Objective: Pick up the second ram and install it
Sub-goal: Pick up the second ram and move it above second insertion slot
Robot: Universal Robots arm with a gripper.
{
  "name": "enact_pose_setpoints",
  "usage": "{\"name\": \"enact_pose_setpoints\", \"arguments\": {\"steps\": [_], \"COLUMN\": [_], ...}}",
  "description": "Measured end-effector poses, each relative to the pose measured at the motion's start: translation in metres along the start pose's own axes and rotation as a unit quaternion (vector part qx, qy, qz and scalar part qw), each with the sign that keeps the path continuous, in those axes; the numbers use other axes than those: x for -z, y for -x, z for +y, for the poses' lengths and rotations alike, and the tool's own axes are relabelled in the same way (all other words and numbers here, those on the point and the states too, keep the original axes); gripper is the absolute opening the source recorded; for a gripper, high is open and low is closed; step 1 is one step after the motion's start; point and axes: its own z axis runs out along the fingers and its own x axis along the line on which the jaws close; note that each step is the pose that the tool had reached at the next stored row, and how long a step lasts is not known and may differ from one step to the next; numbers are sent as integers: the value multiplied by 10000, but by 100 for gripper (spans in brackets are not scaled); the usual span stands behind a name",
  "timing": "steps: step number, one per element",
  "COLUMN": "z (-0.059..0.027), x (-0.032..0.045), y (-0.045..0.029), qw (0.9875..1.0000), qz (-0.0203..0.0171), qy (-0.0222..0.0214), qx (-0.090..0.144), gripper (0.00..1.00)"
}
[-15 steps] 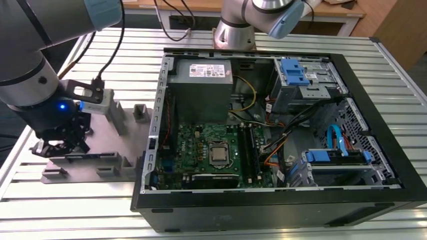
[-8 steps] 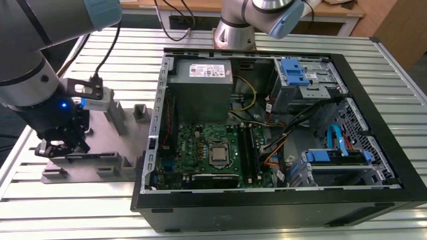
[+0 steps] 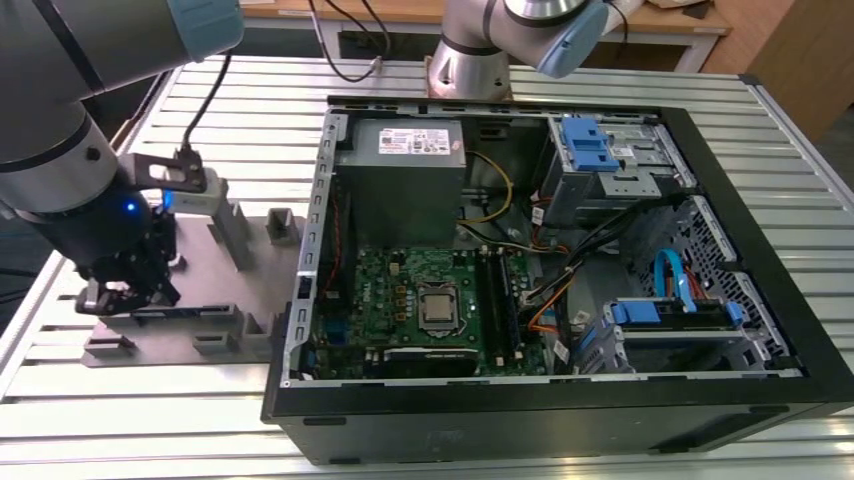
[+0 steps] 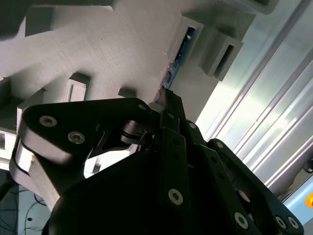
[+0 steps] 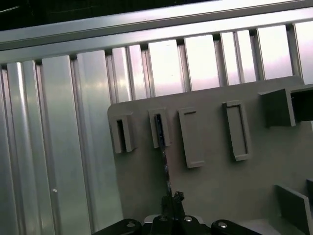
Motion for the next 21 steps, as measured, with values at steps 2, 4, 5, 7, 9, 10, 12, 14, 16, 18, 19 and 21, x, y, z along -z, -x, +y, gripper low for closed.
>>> {"name": "enact_pose_setpoints", "arguments": {"steps": [2,4,5,7,9,10,12,14,16,18,19,21], "z": [0,0,0,0,0,0,0,0,0,0,0,0], "x": [0,-1,-1,-1,-1,-1,-2,-3,-4,-4,-4,-6], "y": [0,0,0,0,0,0,0,0,0,0,0,0], "qw": [9999,9997,9996,9992,9986,9983,9974,9963,9949,9932,9924,9905], "qz": [-1,-2,-3,-4,-5,-5,-6,-7,-9,-10,-10,-12], "qy": [-1,-2,-2,-3,-4,-4,-5,-6,-7,-8,-9,-10], "qx": [114,230,288,407,527,586,722,863,1013,1161,1230,1373], "gripper": [7,7,7,7,7,7,7,7,7,7,7,7]}}
